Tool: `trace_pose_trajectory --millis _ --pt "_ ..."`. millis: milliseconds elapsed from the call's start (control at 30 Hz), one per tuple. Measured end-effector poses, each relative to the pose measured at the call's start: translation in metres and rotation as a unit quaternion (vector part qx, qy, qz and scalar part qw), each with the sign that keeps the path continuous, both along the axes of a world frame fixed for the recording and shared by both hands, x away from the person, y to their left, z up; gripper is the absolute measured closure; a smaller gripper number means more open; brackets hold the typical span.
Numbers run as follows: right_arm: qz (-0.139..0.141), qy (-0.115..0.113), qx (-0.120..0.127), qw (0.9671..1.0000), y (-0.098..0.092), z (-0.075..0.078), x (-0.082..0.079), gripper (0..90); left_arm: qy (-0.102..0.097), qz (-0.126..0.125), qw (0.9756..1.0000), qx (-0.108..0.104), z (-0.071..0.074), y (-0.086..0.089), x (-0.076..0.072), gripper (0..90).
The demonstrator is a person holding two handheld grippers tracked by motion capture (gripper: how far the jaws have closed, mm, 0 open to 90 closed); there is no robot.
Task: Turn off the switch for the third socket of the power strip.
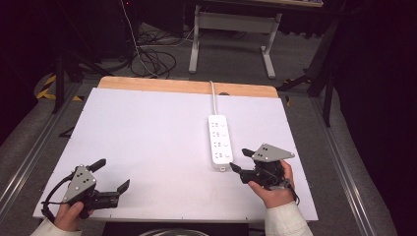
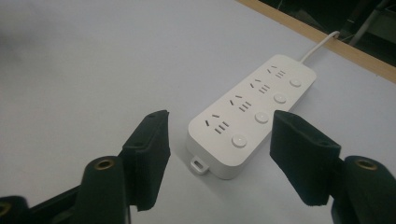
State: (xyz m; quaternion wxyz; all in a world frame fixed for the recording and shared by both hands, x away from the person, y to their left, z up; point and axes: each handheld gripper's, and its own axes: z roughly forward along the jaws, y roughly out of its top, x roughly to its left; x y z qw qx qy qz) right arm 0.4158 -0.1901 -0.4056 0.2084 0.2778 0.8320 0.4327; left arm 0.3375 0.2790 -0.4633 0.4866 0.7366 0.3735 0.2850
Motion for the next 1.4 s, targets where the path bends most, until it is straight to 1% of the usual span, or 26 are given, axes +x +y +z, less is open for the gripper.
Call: trace_pose_trajectory --millis 33,100,167,267,300,367,400,433,500,667,733,800,833,900,967,1000,1100,1200,1400 --pt "0.0 0.0 0.0 1.0 0.0 0.0 0.0 40.8 -0.001 -0.001 1.0 0.004 0.0 0.0 0.0 2.1" --pt "0.004 0.008 -0.001 1.0 0.0 0.001 0.002 46.8 -0.001 -0.002 1.0 0.004 0.0 0.0 0.0 2.1" --pt "0.015 0.016 0.0 0.9998 0.002 0.004 0.004 53.0 0.0 -0.002 1.0 0.004 0.0 0.0 0.0 2.1" --pt "0.031 0.042 0.0 0.9987 0.004 0.009 0.012 64.5 0.0 -0.002 1.0 0.003 0.0 0.0 0.0 2.1" --pt "0.031 0.042 0.0 0.9987 0.004 0.009 0.012 64.5 0.001 -0.002 1.0 0.002 0.0 0.0 0.0 2.1" --pt "0.035 0.058 -0.004 0.9977 0.006 0.011 0.017 71.0 0.002 -0.003 1.0 0.003 0.0 0.0 0.0 2.2" --pt "0.034 0.061 -0.009 0.9975 0.007 0.012 0.019 72.7 0.002 -0.002 1.0 0.003 0.0 0.0 0.0 2.1" --pt "0.034 0.066 -0.02 0.9971 0.01 0.013 0.023 77.6 0.002 -0.002 1.0 0.003 0.0 0.0 0.0 2.1" --pt "0.033 0.069 -0.022 0.9968 0.011 0.013 0.024 78.6 0.002 -0.002 1.0 0.003 0.0 0.0 0.0 2.1" --pt "0.02 0.074 -0.03 0.9966 0.017 0.013 0.034 89.8 0.001 -0.003 1.0 0.006 0.0 0.0 0.0 2.1" --pt "0.008 0.077 -0.036 0.9963 0.02 0.012 0.041 90.0 0.001 -0.003 1.0 0.006 0.0 0.0 0.0 2.1" --pt "0.006 0.08 -0.037 0.9961 0.021 0.011 0.044 90.0 0.001 -0.003 1.0 0.006 0.0 0.0 0.0 2.1" --pt "-0.001 0.083 -0.039 0.9958 0.022 0.01 0.049 90.0 0.002 -0.003 1.0 0.004 0.0 0.0 0.0 2.1" --pt "-0.002 0.084 -0.042 0.9956 0.022 0.009 0.051 90.0 0.002 -0.003 1.0 0.004 0.0 0.0 0.0 2.1" --pt "-0.014 0.085 -0.044 0.9953 0.024 0.006 0.056 90.0 0.002 -0.003 1.0 0.004 0.0 0.0 0.0 2.1" --pt "-0.017 0.081 -0.046 0.9955 0.024 0.005 0.059 90.0 0.002 -0.003 1.0 0.004 0.0 0.0 0.0 2.1" --pt "-0.028 0.08 -0.044 0.9954 0.026 0.001 0.065 90.0 0.002 -0.004 1.0 0.004 0.0 0.0 0.0 2.1" --pt "-0.033 0.082 -0.046 0.9951 0.028 -0.004 0.072 90.0 0.002 -0.004 1.0 0.004 0.0 0.0 0.0 2.1" --pt "-0.037 0.08 -0.061 0.9942 0.033 -0.015 0.086 90.0 0.003 -0.004 1.0 0.004 0.0 0.0 0.0 2.1"
